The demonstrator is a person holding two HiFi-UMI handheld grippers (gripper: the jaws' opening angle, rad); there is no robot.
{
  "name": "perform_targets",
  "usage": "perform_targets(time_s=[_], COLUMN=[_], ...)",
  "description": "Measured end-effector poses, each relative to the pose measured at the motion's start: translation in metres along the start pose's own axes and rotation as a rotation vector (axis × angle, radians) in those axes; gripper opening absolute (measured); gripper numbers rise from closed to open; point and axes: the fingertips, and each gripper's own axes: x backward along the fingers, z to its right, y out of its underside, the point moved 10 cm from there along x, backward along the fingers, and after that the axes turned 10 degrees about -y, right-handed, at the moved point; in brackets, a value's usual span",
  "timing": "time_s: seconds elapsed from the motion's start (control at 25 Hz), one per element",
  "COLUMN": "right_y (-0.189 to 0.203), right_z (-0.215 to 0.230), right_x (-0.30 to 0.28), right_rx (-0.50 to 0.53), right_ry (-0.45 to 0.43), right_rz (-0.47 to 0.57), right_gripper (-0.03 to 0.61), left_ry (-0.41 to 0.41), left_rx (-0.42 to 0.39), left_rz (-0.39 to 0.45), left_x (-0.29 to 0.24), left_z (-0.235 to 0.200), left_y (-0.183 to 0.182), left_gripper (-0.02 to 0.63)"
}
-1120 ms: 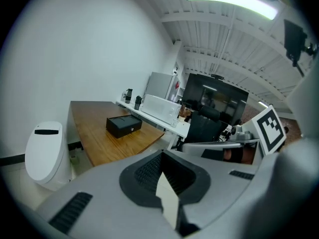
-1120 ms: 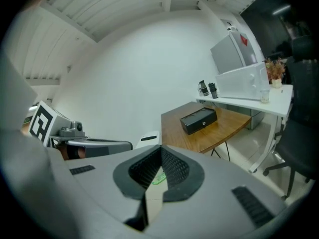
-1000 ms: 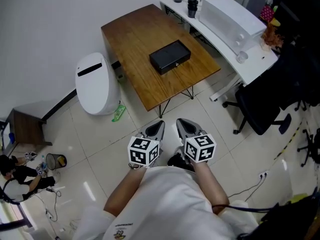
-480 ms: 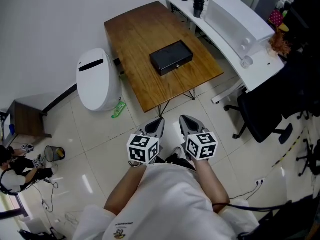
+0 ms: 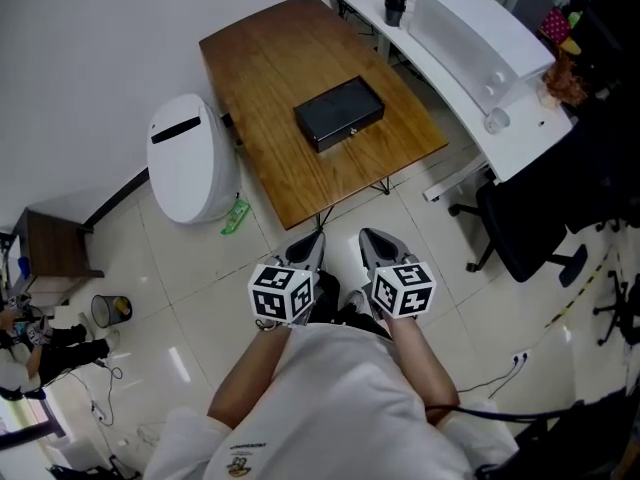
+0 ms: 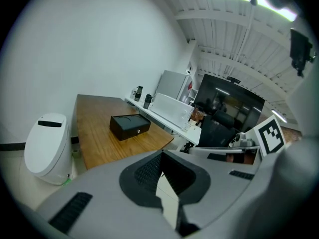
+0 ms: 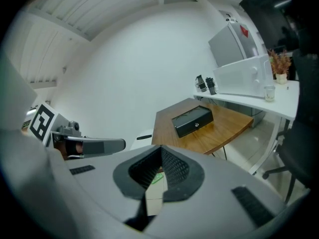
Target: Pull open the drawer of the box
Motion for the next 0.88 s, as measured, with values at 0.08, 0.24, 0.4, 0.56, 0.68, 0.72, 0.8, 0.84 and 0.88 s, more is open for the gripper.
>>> perform_targets(time_s=[0.08, 0.24, 0.4, 0.56, 0.68, 0.72, 0.8, 0.84, 0.88], right_y=[-0.007, -0.028, -0.052, -0.070, -0.079, -0.082, -0.087, -0.090, -0.092], right_z=[0.006, 0.016, 0.025, 0.030, 0.034, 0.036, 0.038, 0.039, 0.040], right_x=[-0.006, -0.016, -0.034, -0.051, -0.061, -0.065, -0.071, -0.075, -0.078], right_rx=[0.001, 0.018, 0.027, 0.049, 0.051, 0.052, 0.052, 0.052, 0.052], right_ry=[0.016, 0.046, 0.072, 0.098, 0.119, 0.126, 0.140, 0.146, 0.152], right_rz=[0.003, 0.021, 0.046, 0.047, 0.050, 0.052, 0.057, 0.060, 0.062], right_gripper=[-0.012, -0.012, -0.012, -0.012, -0.008, -0.005, -0.002, 0.002, 0.003], left_ry=[0.020, 0.061, 0.101, 0.127, 0.146, 0.153, 0.167, 0.175, 0.182], left_rx=[0.003, -0.010, -0.028, -0.039, -0.053, -0.058, -0.068, -0.073, -0.077], left_rz=[-0.004, -0.007, -0.001, 0.003, 0.001, -0.001, -0.008, -0.011, -0.013], left_x=[-0.011, -0.034, -0.057, -0.073, -0.084, -0.087, -0.094, -0.097, -0.099], left_z=[-0.005, -0.011, -0.018, -0.028, -0.035, -0.037, -0.040, -0.041, -0.043], left_y=[-0.007, -0.026, -0.052, -0.074, -0.085, -0.087, -0.091, -0.093, -0.095], left_gripper=[0.000, 0.000, 0.000, 0.000, 0.000, 0.000, 0.000, 0.000, 0.000])
